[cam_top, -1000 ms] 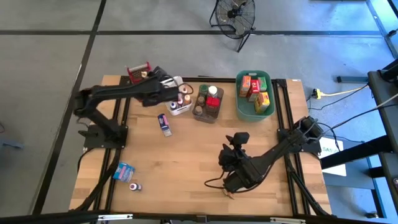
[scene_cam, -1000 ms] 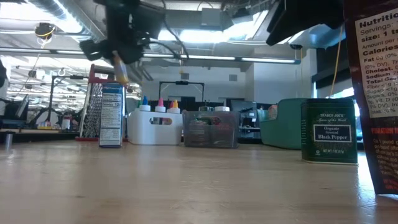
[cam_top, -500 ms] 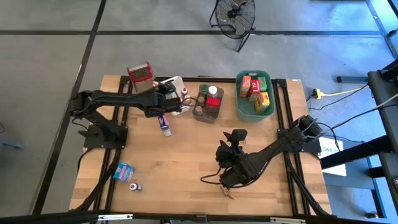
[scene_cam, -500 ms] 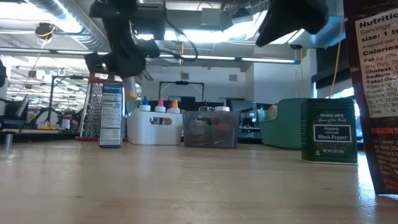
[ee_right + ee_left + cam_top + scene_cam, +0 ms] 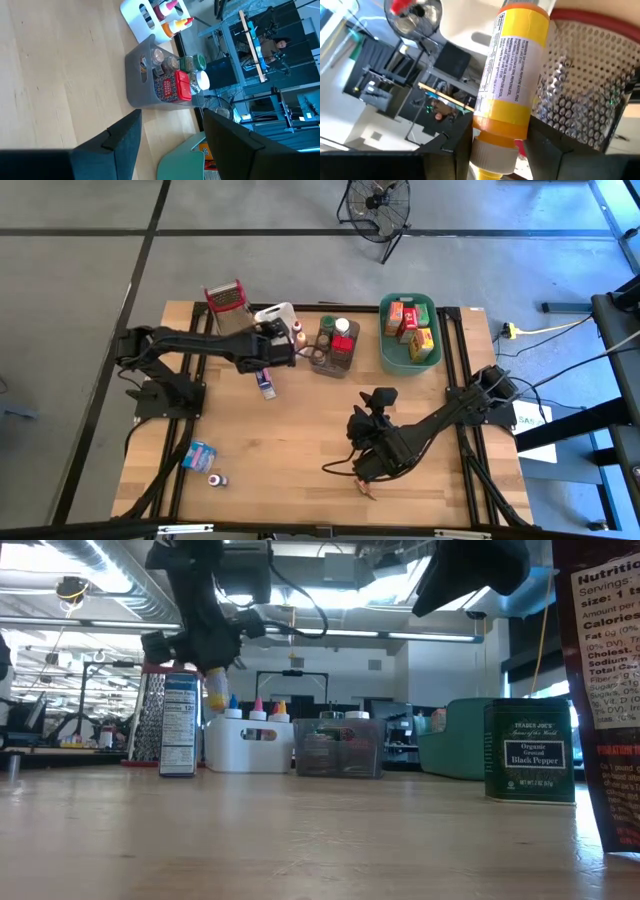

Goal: Pick & Place Kitchen Items
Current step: Adjust the yellow food coloring in the white bin

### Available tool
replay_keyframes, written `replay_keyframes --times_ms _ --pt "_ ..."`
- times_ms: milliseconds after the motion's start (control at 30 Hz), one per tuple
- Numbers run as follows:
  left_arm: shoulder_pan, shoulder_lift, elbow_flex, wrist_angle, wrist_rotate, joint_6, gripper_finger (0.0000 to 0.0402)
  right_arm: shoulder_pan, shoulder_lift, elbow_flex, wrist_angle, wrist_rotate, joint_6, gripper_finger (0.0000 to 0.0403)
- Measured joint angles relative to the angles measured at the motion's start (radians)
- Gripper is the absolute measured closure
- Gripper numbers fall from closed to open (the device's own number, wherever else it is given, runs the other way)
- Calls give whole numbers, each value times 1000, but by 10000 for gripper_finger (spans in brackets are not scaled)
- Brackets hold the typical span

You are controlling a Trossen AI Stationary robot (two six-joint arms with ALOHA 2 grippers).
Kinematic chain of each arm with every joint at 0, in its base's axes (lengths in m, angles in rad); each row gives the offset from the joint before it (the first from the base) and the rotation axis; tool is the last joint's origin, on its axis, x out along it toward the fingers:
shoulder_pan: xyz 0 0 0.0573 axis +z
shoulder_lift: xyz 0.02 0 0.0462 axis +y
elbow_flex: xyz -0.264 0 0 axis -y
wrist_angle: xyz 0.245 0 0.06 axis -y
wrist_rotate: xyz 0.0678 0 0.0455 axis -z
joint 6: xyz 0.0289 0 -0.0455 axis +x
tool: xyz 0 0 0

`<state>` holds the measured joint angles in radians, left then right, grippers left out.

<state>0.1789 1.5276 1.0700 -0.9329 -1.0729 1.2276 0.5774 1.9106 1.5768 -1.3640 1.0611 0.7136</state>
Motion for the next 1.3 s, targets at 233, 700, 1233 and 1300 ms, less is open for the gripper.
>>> replay_keyframes --times_ms 233,700,1233,1300 --pt "-3 1 -32 58 25 5 258 0 0 0 0 0 0 190" --pt "29 97 -33 106 45 -52 258 0 0 0 3 0 -7 190" --pt "29 169 -33 95 95 -144 229 0 0 0 3 -1 -6 190" --pt "29 169 -33 91 112 -143 226 0 0 0 3 -2 -6 190"
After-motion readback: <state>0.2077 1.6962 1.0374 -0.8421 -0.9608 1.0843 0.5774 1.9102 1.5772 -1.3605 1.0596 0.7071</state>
